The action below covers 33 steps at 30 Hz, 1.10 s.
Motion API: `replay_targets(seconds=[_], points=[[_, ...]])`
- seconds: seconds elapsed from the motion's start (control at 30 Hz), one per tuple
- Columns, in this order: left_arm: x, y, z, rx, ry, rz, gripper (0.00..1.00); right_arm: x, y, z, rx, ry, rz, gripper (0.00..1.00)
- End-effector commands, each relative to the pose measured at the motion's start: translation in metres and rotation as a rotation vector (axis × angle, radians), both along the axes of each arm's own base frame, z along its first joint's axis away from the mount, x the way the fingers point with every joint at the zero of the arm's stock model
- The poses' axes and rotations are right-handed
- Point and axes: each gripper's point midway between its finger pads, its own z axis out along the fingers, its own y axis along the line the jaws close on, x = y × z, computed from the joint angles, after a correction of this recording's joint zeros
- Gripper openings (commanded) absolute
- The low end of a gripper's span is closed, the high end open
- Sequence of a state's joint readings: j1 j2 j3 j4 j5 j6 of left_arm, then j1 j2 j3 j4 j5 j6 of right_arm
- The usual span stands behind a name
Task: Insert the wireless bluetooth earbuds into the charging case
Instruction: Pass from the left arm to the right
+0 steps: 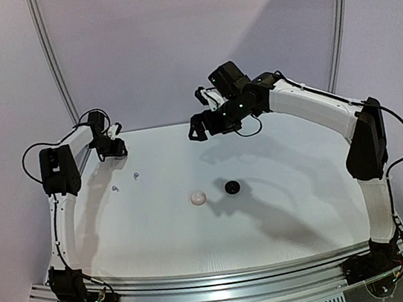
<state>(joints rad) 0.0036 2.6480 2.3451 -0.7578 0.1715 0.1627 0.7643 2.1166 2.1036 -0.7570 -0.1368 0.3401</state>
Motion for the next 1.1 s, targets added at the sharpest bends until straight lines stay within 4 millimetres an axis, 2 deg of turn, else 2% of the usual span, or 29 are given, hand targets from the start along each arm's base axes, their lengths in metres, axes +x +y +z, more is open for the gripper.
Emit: replay_targets(seconds=[0.0, 0.13, 0.23, 0.33, 0.47, 0.57, 0.63, 0.73, 0.9, 0.97, 1.07], points=[[-0.016, -0.007, -0.004, -0.009, 0.050, -0.044, 0.42, 0.004, 0.001, -0.007, -0.002, 0.020, -0.010, 0.99], [-0.018, -0.012, 0.015, -0.016, 0.021, -0.089, 0.33, 0.006, 0.001, -0.001, 0.011, 0.004, -0.013, 0.99], [-0.022, -0.019, 0.039, -0.042, -0.014, -0.133, 0.29, 0.008, 0.001, 0.006, 0.019, -0.030, -0.021, 0.99], [-0.026, -0.028, 0.074, -0.066, -0.072, -0.177, 0.27, 0.014, -0.002, 0.013, 0.037, -0.065, -0.033, 0.99], [-0.043, -0.056, 0.131, -0.129, -0.156, -0.297, 0.27, 0.022, -0.007, 0.038, 0.169, -0.105, -0.036, 0.99], [-0.072, -0.089, 0.177, -0.170, -0.219, -0.450, 0.28, 0.024, -0.011, 0.056, 0.298, -0.112, -0.040, 0.99], [-0.102, -0.115, 0.202, -0.167, -0.242, -0.576, 0.28, 0.019, -0.012, 0.077, 0.356, -0.144, -0.029, 0.99], [-0.149, -0.142, 0.233, -0.105, -0.296, -0.740, 0.28, 0.014, -0.011, 0.096, 0.396, -0.161, -0.007, 0.97], [-0.218, -0.171, 0.276, 0.000, -0.417, -0.905, 0.29, -0.001, -0.001, 0.118, 0.462, -0.143, 0.018, 0.89], [-0.240, -0.179, 0.285, 0.032, -0.453, -0.934, 0.28, -0.012, 0.010, 0.125, 0.459, -0.157, 0.054, 0.89], [-0.268, -0.190, 0.306, 0.104, -0.601, -0.949, 0.26, -0.032, 0.030, 0.133, 0.483, -0.152, 0.128, 0.87]])
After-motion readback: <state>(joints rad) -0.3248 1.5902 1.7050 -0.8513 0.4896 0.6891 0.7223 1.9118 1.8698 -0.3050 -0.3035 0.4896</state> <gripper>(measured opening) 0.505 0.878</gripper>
